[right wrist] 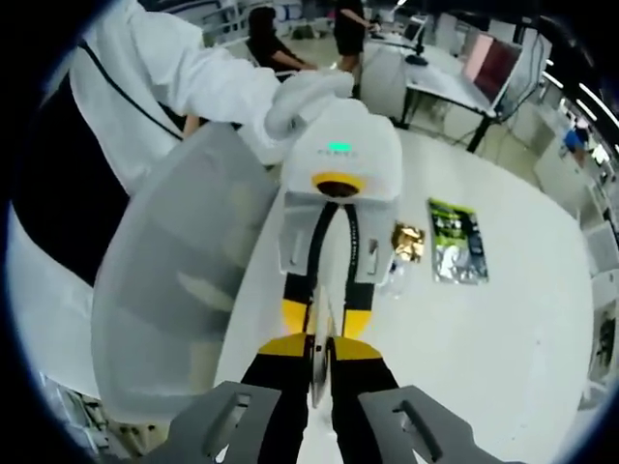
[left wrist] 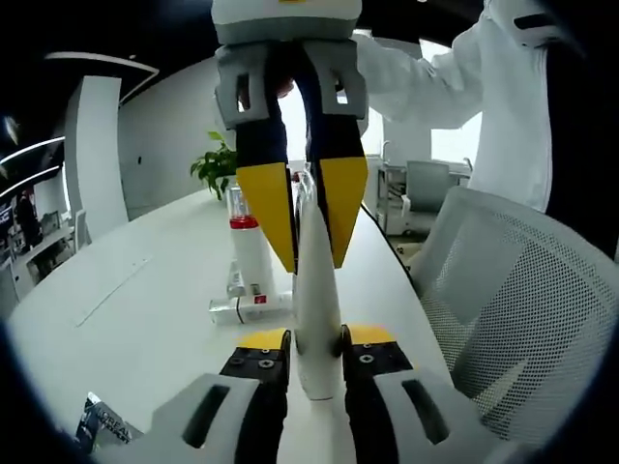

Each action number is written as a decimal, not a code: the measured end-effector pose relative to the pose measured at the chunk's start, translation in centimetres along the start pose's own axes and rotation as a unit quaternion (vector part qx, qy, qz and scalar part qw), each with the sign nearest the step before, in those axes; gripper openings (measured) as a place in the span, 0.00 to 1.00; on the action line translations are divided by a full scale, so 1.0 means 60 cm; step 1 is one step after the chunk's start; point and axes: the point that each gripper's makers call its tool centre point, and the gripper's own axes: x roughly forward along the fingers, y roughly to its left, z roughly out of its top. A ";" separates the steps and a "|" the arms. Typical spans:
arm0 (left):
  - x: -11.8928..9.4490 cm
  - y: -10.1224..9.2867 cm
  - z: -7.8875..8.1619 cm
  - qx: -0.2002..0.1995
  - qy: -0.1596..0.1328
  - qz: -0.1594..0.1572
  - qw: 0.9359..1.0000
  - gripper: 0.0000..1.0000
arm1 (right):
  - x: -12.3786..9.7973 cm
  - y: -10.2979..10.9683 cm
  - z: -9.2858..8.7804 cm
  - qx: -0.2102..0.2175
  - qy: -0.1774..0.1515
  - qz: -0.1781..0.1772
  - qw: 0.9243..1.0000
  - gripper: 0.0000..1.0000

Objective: Arrange the skincare products in the storage area until every visible bottle or jar stands upright without overlapping.

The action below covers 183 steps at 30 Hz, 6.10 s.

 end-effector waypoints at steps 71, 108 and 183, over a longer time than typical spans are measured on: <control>0.175 0.257 0.051 -0.039 -0.008 0.067 0.997 0.14 | -0.114 -0.211 -0.192 0.097 0.085 -0.088 0.988 0.00; 0.156 0.162 0.057 -0.057 0.022 0.012 0.998 0.14 | -0.102 -0.155 -0.162 0.099 0.095 -0.038 0.990 0.00; 0.154 0.121 0.056 -0.021 0.020 -0.001 1.000 0.19 | -0.096 -0.105 -0.165 0.036 0.120 -0.025 0.992 0.03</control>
